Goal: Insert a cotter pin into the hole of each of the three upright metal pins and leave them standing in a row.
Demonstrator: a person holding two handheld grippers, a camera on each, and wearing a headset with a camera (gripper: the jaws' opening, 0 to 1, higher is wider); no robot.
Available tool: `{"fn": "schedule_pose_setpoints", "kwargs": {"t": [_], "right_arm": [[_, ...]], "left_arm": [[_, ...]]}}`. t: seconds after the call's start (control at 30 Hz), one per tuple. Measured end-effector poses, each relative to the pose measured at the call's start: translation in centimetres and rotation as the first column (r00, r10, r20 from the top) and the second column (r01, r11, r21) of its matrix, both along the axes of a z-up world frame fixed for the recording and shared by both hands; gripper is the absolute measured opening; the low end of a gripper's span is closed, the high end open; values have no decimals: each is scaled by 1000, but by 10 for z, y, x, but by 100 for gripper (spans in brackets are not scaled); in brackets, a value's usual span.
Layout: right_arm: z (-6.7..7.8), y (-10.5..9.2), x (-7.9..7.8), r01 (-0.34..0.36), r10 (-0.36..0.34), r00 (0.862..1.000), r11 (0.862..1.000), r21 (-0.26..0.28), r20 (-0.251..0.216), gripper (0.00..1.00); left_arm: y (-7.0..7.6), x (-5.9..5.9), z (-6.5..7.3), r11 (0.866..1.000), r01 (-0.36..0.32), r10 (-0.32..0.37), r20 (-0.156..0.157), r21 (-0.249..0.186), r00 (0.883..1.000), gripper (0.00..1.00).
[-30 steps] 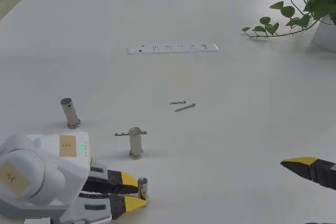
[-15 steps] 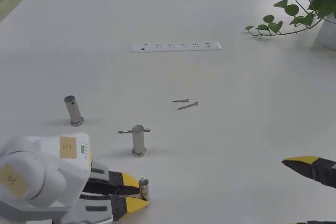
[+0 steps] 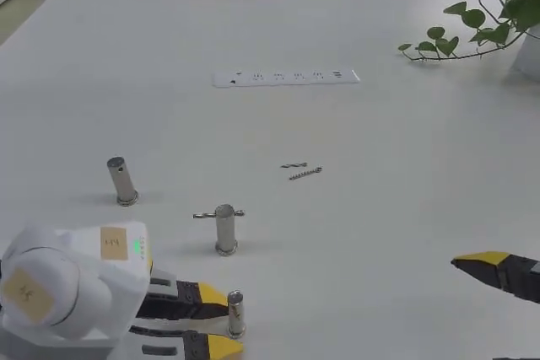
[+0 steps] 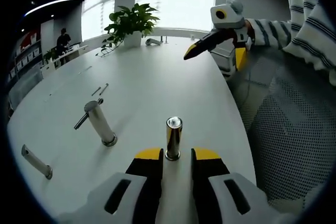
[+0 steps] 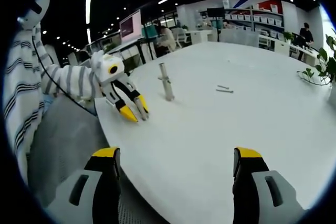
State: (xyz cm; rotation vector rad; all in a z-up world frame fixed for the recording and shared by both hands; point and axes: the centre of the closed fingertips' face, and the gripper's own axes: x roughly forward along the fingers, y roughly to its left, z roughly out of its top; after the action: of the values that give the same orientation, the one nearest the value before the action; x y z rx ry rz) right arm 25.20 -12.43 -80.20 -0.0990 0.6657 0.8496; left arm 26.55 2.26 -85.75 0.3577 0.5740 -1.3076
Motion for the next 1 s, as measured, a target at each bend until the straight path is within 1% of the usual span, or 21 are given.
{"fn": "schedule_pose_setpoints", "kwargs": {"t": [0.17, 0.23, 0.27, 0.4, 0.43, 0.53, 0.57, 0.6, 0.63, 0.67, 0.7, 0.73, 0.77, 0.8, 0.87, 0.9, 1.0], "right_arm": [[2, -2, 6, -17, 17, 1000, 1000, -13, 8, 90], [3, -3, 10, -29, 29, 999, 999, -20, 13, 89], [3, -3, 12, -38, 39, 999, 999, -25, 16, 89], [6, -3, 23, -92, 94, 995, 995, -49, 21, 88], [8, -4, 28, -112, 114, 993, 992, -64, 29, 87], [14, -4, 46, -139, 144, 988, 987, -79, 52, 86], [17, -5, 52, -154, 159, 985, 984, -87, 59, 86], [18, -5, 57, -163, 169, 984, 982, -93, 60, 86], [21, -4, 61, -174, 180, 982, 980, -98, 61, 85], [24, -3, 68, -197, 205, 976, 974, -109, 70, 85], [26, -2, 72, -213, 223, 972, 969, -124, 78, 85], [29, -2, 80, -231, 244, 966, 962, -146, 83, 85], [30, -1, 84, -242, 257, 963, 958, -154, 85, 85], [32, 1, 90, -258, 274, 958, 953, -159, 89, 85], [34, 4, 98, -273, 289, 953, 949, -157, 90, 84], [35, 7, 104, -280, 295, 951, 948, -151, 93, 84], [35, 16, 111, -315, 327, 942, 939, -137, 79, 83]], "left_arm": [[2, -1, 1, 1000, -16, 16, -9, -3, 1000, 23], [3, -1, 2, 1000, -29, 29, -21, -7, 999, 25], [3, -2, 4, 999, -36, 36, -31, -16, 999, 26], [5, -3, 10, 998, -53, 53, -30, -27, 998, 27], [5, -4, 11, 998, -57, 56, -32, -30, 998, 28], [7, -5, 13, 997, -69, 67, -42, -38, 997, 33], [8, -6, 14, 997, -74, 72, -46, -39, 996, 35], [8, -7, 13, 996, -81, 79, -56, -39, 995, 36], [9, -11, 13, 995, -92, 88, -89, -39, 992, 37], [9, -13, 12, 995, -92, 88, -101, -37, 991, 38], [10, -14, 13, 995, -91, 88, -94, -35, 992, 39], [10, -16, 13, 995, -96, 92, -99, -37, 991, 41], [10, -18, 14, 993, -111, 105, -115, -45, 988, 42], [9, -19, 15, 992, -119, 112, -118, -52, 987, 45], [9, -21, 17, 989, -136, 127, -129, -64, 983, 50], [9, -25, 19, 988, -135, 124, -141, -75, 982, 50], [10, -29, 20, 985, -153, 140, -153, -78, 978, 52]]}}
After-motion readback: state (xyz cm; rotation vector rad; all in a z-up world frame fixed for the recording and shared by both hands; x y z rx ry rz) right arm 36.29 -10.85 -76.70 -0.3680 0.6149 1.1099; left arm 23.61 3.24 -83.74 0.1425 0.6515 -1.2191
